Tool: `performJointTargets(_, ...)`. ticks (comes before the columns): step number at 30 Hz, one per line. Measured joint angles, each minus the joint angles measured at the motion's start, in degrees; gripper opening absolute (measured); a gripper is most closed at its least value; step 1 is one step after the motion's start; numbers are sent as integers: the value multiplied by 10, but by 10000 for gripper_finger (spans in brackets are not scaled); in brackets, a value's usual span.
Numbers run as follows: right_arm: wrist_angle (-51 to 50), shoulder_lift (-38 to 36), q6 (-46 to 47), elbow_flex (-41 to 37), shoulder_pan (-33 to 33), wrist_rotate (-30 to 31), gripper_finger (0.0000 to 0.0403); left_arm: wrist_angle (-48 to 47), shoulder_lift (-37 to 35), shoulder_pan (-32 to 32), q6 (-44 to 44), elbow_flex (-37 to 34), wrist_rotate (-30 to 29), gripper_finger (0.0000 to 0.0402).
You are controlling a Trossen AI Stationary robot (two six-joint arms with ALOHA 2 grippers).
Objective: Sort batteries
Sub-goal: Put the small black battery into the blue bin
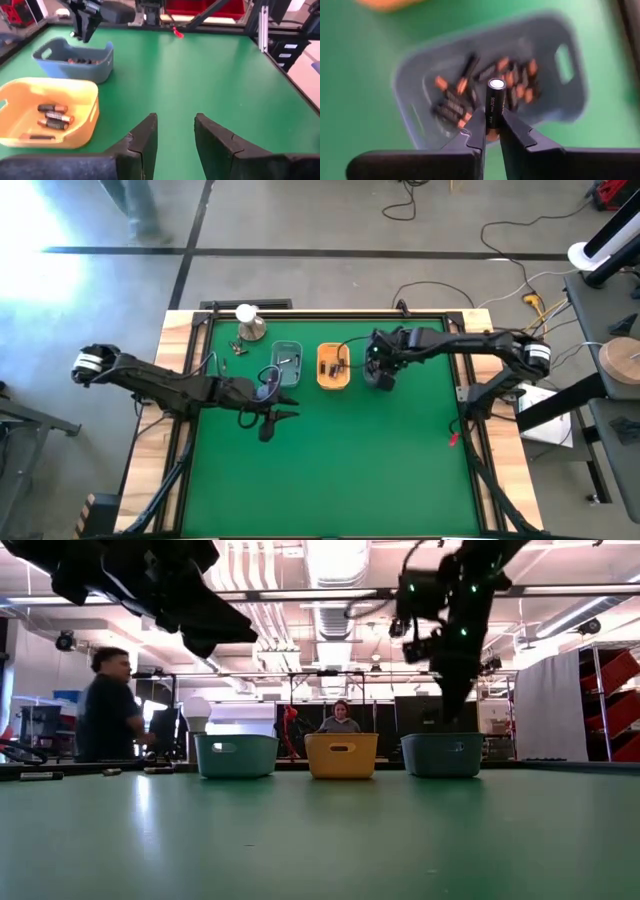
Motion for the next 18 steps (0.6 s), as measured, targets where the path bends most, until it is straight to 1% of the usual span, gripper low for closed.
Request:
performJointTargets(2, 29, 3, -1, -20, -20, -27, 26, -3, 3, -1, -2, 0, 0, 109)
performJointTargets(5, 77, 10, -5, -50, -42, -39, 28, -4, 7, -1, -1, 0, -9, 109)
performJointTargets(7, 110, 16, -7, -64, -55, -64, 32, -4, 8, -1, -1, 0, -19, 109)
performJointTargets(9, 118, 26, -7, -70, -58, -80, 33, -5, 9, -1, -1, 0, -26, 109)
performJointTargets(18, 131, 83, -30, -69, -61, -79, 38, -4, 6, -1, -4, 0, -40, 109)
